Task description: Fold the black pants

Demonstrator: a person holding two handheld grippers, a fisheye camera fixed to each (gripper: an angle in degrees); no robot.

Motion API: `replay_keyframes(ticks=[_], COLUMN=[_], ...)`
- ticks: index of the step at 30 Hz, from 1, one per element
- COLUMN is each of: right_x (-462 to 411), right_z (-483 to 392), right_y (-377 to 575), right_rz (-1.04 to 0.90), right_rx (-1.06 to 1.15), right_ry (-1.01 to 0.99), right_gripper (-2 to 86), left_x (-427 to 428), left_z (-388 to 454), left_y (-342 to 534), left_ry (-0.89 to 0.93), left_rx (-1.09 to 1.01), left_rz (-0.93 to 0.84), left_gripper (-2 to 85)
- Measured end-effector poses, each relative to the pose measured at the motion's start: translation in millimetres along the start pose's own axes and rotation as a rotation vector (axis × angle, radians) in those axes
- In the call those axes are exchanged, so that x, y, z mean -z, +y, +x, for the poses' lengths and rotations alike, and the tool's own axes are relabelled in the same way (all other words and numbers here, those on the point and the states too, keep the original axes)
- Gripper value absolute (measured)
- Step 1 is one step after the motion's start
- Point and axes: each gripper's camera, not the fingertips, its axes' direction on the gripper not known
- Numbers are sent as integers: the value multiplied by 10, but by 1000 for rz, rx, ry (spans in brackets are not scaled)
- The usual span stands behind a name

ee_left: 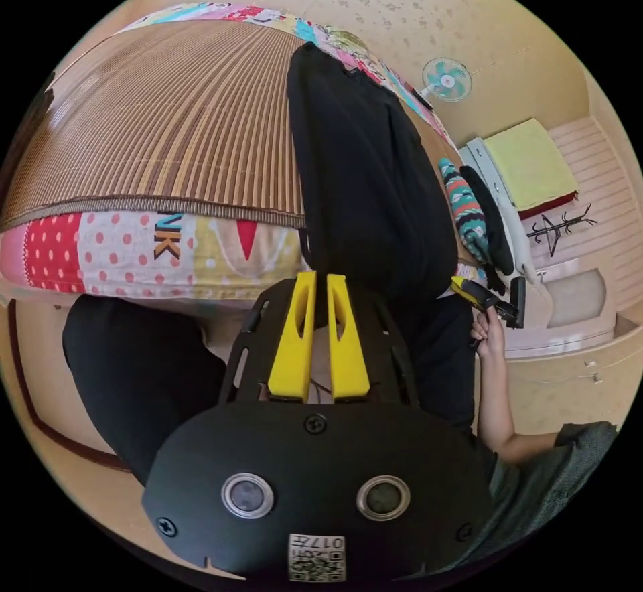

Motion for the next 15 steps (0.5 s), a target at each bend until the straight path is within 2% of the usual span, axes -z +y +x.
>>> replay_keyframes(ticks=[1,2,4,6,8,11,13,15], right_x=[7,11,3,-23,-27,37,204,582], right_z=[17,46,65,52,43,-13,-101,-361], right_y=[12,37,71,78,80,136,226,368], right_rz=[-1,-9,-18,-41,-58,-96,-50,101], right_rx=[0,0,9,24,24,68,92,148], right_ry=[-8,-19,-26,-4,33,57,55,-17], right_gripper=[92,88,84,78,70,44,36,31], left_x=[165,245,186,98,121,210,246,252], left_z=[23,-6,-151,-378,-548,-525,-452,-349], left_y=[70,123,146,196,352,575,677,743], left_ry=[-17,-109,-174,-94,43,80,73,102], left_rx=[-30,0,58,145,204,198,186,147], left_rz=[49,56,10,-22,37,120,140,135], left_gripper=[36,37,39,49,76,80,81,83])
